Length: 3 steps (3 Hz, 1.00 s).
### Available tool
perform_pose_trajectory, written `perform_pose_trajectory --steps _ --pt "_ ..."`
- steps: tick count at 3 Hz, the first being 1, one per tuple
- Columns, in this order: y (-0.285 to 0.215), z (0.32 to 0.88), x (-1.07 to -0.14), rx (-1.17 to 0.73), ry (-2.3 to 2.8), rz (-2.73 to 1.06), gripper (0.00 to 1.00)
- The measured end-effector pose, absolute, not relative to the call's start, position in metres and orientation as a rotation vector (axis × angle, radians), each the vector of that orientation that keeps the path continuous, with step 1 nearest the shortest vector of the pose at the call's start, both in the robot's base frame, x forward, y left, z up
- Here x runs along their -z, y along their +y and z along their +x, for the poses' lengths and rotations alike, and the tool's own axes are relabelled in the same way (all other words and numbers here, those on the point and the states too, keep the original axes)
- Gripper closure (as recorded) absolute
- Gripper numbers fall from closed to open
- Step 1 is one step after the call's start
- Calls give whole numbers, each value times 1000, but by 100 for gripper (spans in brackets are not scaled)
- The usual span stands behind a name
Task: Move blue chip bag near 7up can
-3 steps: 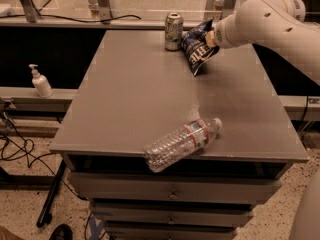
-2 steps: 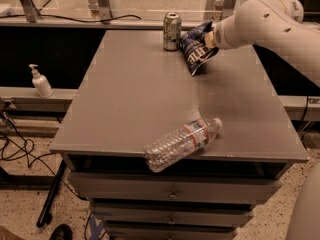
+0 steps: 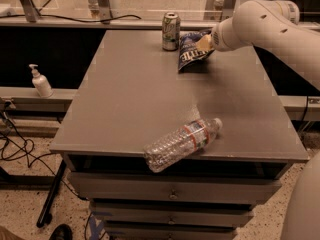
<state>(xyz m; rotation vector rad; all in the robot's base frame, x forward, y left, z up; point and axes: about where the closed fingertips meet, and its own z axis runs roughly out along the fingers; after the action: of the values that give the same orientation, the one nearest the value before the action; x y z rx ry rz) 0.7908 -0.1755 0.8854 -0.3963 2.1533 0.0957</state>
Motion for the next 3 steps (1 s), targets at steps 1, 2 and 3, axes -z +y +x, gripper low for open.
perform_pose_trajectory --steps 1,2,3 --pt "-176 791 -883 -102 2161 -395 0" --pt "-176 790 -884 -102 2162 -395 0" --pt "-189 772 -906 -76 2116 -434 0"
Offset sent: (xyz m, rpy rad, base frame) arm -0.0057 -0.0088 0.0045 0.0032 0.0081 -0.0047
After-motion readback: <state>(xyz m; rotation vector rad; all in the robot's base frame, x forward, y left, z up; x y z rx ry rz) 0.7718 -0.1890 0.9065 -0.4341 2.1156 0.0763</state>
